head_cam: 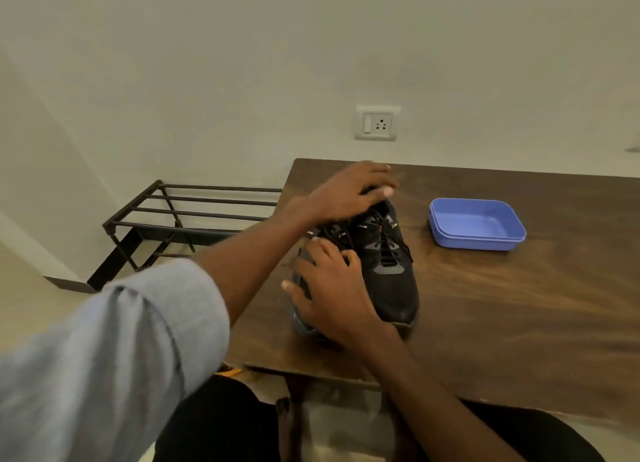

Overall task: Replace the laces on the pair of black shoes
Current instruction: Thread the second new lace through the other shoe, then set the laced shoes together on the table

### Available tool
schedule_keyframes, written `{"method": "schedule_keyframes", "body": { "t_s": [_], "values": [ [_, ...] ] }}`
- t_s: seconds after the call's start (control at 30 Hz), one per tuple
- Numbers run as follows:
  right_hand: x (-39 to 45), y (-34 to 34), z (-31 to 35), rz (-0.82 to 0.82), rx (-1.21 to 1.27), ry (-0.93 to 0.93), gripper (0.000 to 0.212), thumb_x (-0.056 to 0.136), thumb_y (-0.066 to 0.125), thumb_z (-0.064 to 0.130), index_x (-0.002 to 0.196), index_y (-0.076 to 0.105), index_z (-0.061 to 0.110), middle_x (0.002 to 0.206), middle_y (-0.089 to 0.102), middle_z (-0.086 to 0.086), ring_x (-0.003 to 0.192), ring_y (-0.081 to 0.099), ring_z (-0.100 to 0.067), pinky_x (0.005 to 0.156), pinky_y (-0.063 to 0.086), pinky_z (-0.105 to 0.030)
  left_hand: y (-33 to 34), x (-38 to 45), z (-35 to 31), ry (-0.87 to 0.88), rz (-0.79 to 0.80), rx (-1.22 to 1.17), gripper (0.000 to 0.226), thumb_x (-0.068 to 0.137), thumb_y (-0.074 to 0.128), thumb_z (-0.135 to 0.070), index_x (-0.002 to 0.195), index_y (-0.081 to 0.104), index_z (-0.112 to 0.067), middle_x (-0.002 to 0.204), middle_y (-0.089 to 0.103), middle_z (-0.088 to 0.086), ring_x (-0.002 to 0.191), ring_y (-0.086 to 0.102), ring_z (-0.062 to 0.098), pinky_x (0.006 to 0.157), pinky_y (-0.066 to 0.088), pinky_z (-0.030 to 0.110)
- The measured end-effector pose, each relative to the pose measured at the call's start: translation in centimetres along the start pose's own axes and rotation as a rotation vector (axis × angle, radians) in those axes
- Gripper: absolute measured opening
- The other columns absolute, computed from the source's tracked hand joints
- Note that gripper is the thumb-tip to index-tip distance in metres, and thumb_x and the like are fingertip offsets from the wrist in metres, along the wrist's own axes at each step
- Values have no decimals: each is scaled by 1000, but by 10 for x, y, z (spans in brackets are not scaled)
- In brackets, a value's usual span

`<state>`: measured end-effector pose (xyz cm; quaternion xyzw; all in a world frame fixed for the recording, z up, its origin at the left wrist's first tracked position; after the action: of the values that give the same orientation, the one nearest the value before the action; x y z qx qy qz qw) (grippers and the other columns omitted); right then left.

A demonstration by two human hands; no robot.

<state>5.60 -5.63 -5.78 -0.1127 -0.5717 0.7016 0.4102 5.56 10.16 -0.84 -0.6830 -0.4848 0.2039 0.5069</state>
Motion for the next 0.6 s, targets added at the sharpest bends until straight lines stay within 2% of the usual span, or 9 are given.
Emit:
{"method": "schedule_keyframes", "body": {
  "t_s": [0.07,0.13,0.27,0.33,0.47,0.6],
  "values": [
    [0,17,-9,148,-46,59,54,99,52,57,146,49,31,163,30,2,155,17,-24,116,25,-69,36,13,7,76,289,221,46,109,35,-52,149,51,-38,166,34,-5,157,16,21,125,17,51],
    [-2,22,-16,192,-81,97,62,98,53,58,152,41,31,166,25,2,156,13,-23,116,24,-69,50,14,24,73,394,330,52,108,25,-59,151,47,-42,165,35,-10,159,11,19,124,14,54],
    [-7,21,-16,190,-95,92,64,96,58,52,153,39,29,164,25,3,154,15,-23,116,29,-64,36,15,30,90,334,366,58,105,24,-65,145,54,-37,152,48,-5,147,34,18,121,23,51],
    [-11,22,-13,196,-116,86,68,94,61,49,154,36,29,163,24,3,153,17,-23,116,28,-63,28,12,39,44,365,361,61,103,24,-69,144,55,-37,147,51,-4,137,44,19,118,29,50],
    [-21,23,-9,192,-179,89,71,96,63,43,158,31,27,160,25,4,151,19,-22,119,24,-66,7,-7,65,-99,415,336,63,101,25,-73,143,55,-37,133,50,-7,125,50,21,111,38,48],
    [-31,20,-2,156,-200,93,63,98,62,39,153,35,27,157,30,4,151,24,-22,121,18,-66,-17,-35,84,-205,381,297,55,101,34,-69,140,58,-38,118,47,-5,113,50,18,104,41,43]
  ]
}}
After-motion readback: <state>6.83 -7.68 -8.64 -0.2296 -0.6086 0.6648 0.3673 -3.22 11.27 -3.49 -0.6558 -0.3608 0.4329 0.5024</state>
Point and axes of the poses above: each hand's wrist, its own x-axis towards the middle knuckle, its own y-axis out of the palm, z = x × y, the point moved 9 cm from there along x, towards the middle knuckle
